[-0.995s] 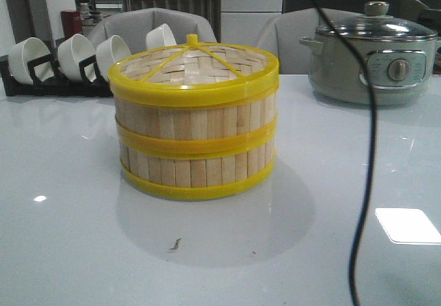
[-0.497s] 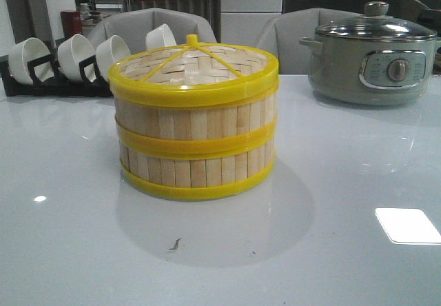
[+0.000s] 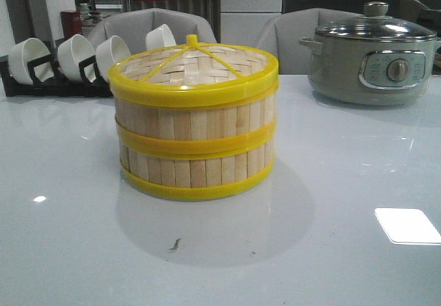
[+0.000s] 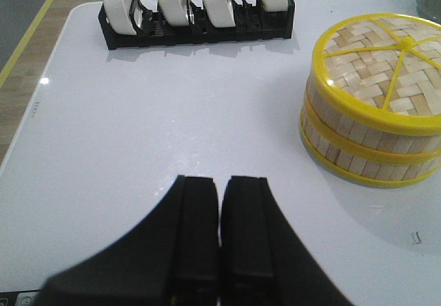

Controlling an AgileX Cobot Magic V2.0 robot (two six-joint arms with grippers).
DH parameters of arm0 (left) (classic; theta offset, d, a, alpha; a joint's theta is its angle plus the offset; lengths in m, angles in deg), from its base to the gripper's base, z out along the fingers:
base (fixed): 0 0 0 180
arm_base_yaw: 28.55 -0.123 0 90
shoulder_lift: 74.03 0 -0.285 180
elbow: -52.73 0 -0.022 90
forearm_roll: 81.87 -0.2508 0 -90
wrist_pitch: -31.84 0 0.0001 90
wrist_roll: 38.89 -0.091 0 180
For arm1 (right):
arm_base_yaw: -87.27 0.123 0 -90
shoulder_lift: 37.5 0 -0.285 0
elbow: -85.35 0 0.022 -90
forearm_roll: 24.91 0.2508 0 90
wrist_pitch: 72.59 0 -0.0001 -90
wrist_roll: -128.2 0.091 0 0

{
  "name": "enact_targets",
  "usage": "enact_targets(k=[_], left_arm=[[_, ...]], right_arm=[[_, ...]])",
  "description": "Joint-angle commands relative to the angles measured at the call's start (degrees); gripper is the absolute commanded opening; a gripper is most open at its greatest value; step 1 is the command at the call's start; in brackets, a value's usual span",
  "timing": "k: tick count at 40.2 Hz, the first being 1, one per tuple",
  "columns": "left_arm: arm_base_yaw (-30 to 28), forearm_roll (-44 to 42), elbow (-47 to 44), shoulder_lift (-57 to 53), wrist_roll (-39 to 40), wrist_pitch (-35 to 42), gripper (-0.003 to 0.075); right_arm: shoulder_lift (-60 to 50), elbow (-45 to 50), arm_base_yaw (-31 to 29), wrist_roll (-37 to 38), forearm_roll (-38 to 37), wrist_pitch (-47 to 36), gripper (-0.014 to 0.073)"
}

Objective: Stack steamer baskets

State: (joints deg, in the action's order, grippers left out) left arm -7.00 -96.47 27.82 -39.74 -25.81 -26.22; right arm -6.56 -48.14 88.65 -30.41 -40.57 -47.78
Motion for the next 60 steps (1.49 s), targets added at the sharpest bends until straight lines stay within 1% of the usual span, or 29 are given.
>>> enact_targets(k=[1, 51, 55, 58, 60], left_arm=[[0.0, -0.4, 1.4, 0.6, 0.5, 4.6, 0.0085], [0.0, -1.3, 1.4, 0.6, -0.5, 4.3, 0.0085], [0.0, -1.9, 1.4, 0.6, -0.5, 7.7, 0.0085], [0.0, -1.9, 1.4, 0.7, -0.5, 13.5, 0.0085], [0.1, -2.1, 0.9, 0.7, -0.5, 19.0, 0.0085]], right_arm=[[-0.7, -0.3, -0.4, -0.4, -1.1, -4.9, 0.0027], [-0.6, 0.0, -0.4, -0.4, -1.1, -5.1, 0.0027], [-0.6, 0.0, -0.4, -0.4, -1.1, -5.1, 0.0027], [-0.6, 0.0, -0.4, -0.4, -1.1, -5.1, 0.0027], [-0.6, 0.0, -0.4, -0.4, -1.1, -5.1, 0.0027]])
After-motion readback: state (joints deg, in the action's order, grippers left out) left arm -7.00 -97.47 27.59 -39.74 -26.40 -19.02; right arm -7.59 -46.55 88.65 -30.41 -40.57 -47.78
